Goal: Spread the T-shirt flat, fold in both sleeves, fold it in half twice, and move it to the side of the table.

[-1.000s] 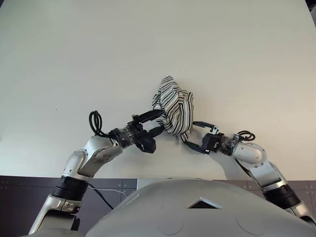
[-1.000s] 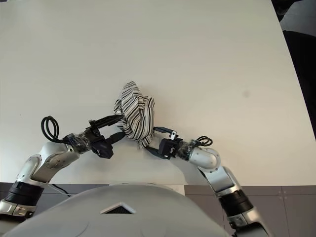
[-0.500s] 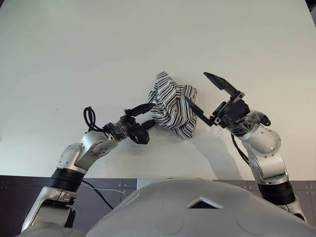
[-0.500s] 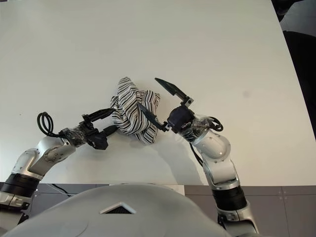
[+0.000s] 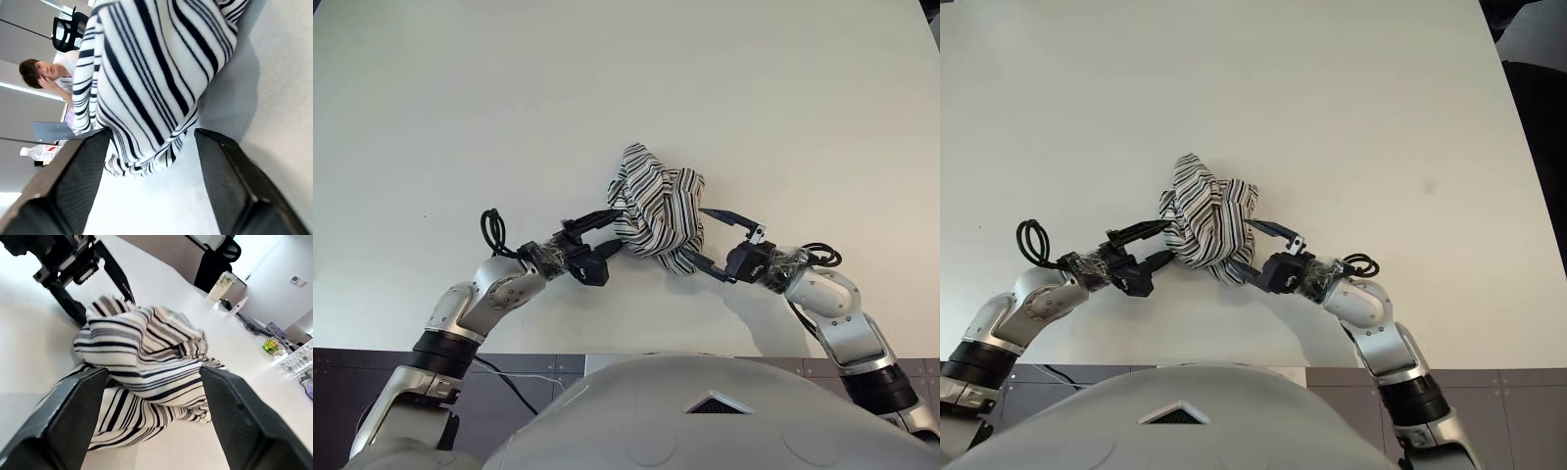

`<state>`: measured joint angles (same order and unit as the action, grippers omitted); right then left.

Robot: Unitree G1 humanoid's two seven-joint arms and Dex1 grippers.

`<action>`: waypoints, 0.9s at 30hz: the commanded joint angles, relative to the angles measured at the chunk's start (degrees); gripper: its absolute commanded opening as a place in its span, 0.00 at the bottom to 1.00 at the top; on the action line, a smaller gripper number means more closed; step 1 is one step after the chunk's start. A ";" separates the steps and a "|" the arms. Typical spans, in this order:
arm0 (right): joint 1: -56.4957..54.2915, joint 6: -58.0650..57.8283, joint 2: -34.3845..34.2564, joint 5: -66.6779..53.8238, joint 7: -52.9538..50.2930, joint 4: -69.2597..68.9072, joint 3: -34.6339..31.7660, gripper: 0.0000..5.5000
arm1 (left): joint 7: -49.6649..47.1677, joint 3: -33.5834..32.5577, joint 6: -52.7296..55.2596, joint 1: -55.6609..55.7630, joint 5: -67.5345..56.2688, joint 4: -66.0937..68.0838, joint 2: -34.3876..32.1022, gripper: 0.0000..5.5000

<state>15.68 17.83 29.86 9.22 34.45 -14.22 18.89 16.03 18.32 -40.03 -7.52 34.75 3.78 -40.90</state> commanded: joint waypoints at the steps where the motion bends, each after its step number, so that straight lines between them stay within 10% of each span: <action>1: -0.40 0.55 0.71 2.88 -0.99 2.74 0.29 0.63 | 2.46 1.05 0.59 1.43 -0.26 -0.06 -0.16 0.45; 16: 0.34 0.94 -1.31 6.48 -4.77 4.09 2.31 0.63 | 3.50 1.25 1.07 6.49 -1.11 0.92 1.08 0.03; 27: -0.53 0.80 -2.65 5.82 -7.87 4.51 0.32 0.63 | 13.52 -5.42 15.52 6.07 -42.75 -14.93 4.79 0.02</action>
<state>15.80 18.71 27.39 15.43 27.05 -9.31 20.19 28.66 15.41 -28.87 -2.50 -1.92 -7.95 -36.91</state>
